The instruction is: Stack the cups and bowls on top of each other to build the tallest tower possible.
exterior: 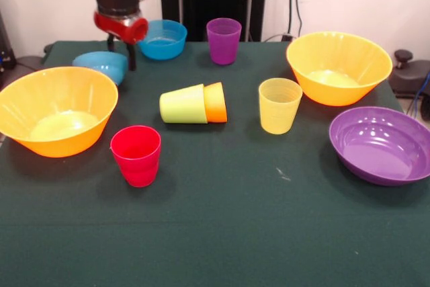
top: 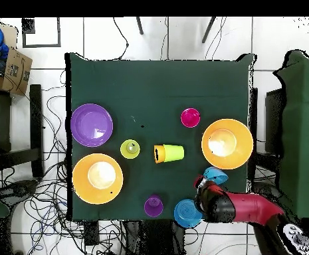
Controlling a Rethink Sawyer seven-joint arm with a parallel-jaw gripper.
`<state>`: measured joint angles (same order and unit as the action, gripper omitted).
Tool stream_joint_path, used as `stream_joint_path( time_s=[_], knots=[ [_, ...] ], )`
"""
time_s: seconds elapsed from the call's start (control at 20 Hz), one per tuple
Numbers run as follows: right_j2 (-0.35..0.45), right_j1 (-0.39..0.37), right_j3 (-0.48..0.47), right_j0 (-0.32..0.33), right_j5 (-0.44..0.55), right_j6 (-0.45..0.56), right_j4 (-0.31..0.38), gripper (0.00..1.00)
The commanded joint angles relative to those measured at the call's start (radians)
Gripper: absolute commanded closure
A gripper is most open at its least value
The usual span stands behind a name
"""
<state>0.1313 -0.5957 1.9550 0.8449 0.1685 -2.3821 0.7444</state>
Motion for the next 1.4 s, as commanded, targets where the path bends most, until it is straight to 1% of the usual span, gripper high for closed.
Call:
stream_joint_path(
  time_s=[0.05, 0.2, 0.3, 0.55, 0.7, 1.0, 1.4],
  knots=[
    [0.097, -0.135, 0.082, 0.045, 0.108, 0.141, 0.013, 0.0],
    [0.114, -0.2, 0.116, 0.058, 0.137, 0.15, -0.009, 0.0],
    [0.124, -0.227, 0.128, 0.061, 0.151, 0.148, -0.022, 0.0],
    [0.155, -0.253, 0.128, 0.068, 0.177, 0.143, -0.037, 0.0],
    [0.149, -0.237, 0.108, 0.05, 0.169, 0.117, -0.028, 0.0],
    [0.106, -0.161, 0.052, -0.008, 0.111, 0.046, 0.004, 0.0],
    [0.067, -0.154, 0.06, -0.061, 0.077, -0.004, 0.001, 0.0]
  ],
)
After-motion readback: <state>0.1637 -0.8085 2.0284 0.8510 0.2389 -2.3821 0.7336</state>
